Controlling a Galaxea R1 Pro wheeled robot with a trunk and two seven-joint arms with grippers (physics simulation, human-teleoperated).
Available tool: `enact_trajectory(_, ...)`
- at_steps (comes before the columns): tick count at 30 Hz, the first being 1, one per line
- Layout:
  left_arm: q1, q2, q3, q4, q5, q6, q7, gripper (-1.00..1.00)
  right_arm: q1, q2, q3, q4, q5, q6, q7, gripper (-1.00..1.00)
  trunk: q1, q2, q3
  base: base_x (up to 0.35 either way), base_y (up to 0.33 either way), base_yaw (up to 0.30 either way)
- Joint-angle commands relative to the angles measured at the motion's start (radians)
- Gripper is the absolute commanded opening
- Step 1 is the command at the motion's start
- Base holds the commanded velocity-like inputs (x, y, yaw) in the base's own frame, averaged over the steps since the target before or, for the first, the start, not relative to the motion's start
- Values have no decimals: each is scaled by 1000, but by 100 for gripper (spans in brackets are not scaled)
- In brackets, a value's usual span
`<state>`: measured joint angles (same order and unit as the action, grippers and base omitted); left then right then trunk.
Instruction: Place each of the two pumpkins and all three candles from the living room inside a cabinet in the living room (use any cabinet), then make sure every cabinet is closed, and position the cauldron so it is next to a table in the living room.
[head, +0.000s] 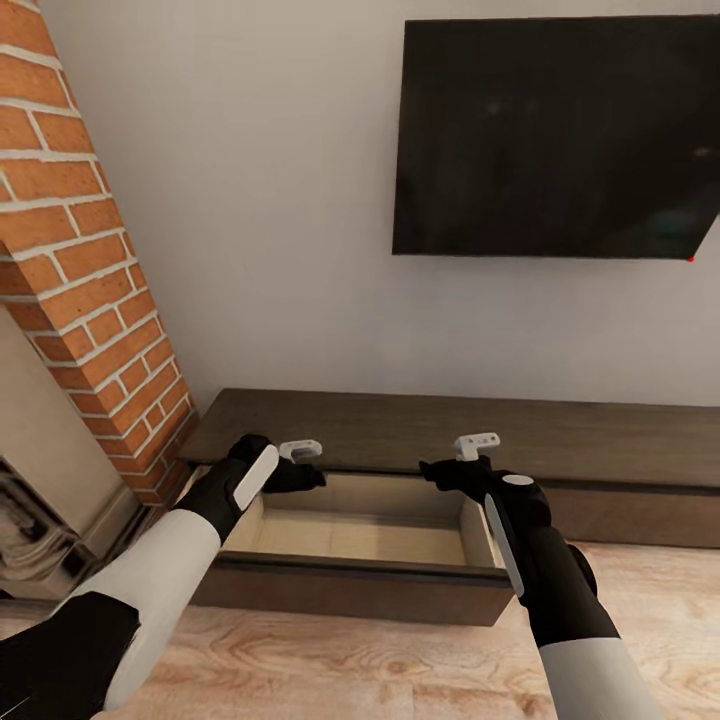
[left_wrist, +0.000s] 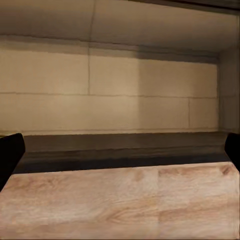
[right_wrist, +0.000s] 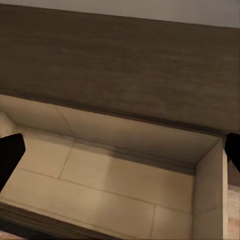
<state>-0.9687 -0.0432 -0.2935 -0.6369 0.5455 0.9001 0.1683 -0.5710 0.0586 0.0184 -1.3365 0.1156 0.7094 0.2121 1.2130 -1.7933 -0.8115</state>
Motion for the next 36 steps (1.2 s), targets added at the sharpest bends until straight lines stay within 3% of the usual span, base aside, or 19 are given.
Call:
enact_trajectory(1, 26, -1, 0, 9, 67, -38, -1, 100, 3, 0, 0, 6, 0, -40, 4, 100, -4, 7, 3, 0, 0, 0)
enact_trajectory(4, 41, 5, 0, 13, 118, -77, -2, 100, 5, -1, -1, 7, 3, -61, 5, 100, -15, 28, 13, 0, 0, 0)
enact_trajectory(5, 45, -16, -2, 8, 133, -88, -1, 100, 12, -9, -3, 4, 9, -56, 5, 100, -19, 35, 16, 0, 0, 0)
enact_trajectory(36, 45, -17, -1, 2, 136, -75, 0, 100, 40, -8, -2, 28, 4, -51, 6, 100, -138, 252, 113, 0, 0, 0)
